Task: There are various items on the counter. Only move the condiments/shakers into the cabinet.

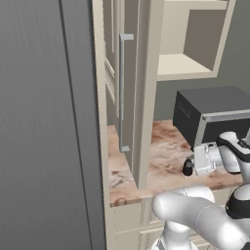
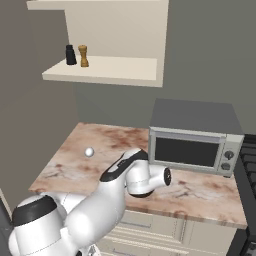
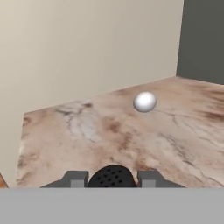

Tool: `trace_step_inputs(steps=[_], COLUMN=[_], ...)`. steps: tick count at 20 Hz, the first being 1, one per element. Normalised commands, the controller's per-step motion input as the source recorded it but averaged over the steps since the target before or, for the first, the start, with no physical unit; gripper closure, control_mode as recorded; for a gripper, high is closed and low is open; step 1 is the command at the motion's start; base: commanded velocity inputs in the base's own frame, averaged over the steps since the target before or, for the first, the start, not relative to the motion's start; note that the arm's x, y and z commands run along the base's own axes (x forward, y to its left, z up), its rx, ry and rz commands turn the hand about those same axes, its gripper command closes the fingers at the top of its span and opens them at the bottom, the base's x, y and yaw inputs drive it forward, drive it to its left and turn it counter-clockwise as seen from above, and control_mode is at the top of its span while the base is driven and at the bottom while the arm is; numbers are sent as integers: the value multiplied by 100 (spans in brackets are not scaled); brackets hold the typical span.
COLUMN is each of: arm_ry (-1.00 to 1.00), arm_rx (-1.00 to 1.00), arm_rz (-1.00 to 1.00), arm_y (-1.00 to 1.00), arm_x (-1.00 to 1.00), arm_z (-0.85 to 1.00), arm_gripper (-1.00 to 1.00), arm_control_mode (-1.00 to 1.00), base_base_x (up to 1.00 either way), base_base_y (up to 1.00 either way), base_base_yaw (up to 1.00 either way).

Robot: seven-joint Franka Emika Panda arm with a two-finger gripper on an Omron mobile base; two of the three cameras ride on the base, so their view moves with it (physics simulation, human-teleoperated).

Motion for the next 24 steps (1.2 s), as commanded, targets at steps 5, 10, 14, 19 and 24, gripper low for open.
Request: trace_step_inputs(steps=[5, 10, 14, 19, 24], arm_ry=[-13, -18, -9, 0, 0], arm_rx=[1, 11, 12, 11, 4], arm_rz=[-1, -1, -3, -6, -12], arm_y=[0, 0, 4, 23, 29], arm_x=[-29, -49, -42, -23, -2], arm_z=[55, 100, 100, 100, 100], arm_gripper=[100, 100, 100, 100, 100], arm_control_mode=[-100, -100, -100, -100, -100], base_base_x=[0, 0, 0, 0, 0], base_base_y=[0, 0, 0, 0, 0], base_base_yaw=[0, 0, 0, 0, 0])
